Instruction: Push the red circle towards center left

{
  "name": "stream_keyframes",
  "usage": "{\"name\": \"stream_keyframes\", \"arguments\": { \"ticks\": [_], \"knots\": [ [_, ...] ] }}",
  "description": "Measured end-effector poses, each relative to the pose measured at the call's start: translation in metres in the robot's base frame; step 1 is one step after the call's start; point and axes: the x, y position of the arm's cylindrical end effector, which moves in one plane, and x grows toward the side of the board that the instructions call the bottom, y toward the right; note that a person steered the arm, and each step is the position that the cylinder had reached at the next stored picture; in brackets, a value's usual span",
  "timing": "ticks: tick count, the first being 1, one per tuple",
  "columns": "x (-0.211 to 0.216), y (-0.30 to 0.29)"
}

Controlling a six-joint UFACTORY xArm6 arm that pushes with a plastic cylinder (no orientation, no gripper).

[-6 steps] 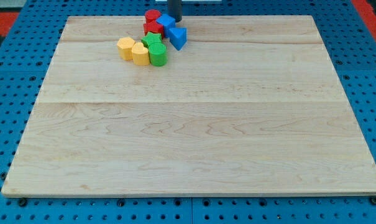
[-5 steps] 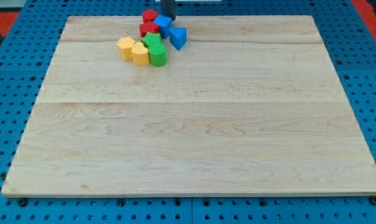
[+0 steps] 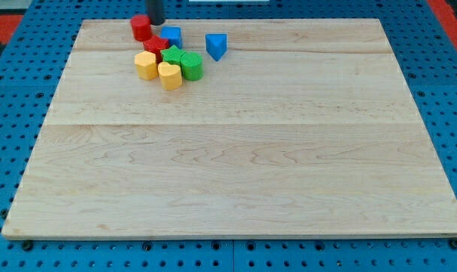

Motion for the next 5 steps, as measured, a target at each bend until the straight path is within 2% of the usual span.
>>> {"name": "stream_keyframes", "arguments": {
  "ticks": [1, 3, 5],
  "knots": [
    [0.026, -0.047],
    [0.04, -0.06],
    [0.157, -0.06]
  ]
}}
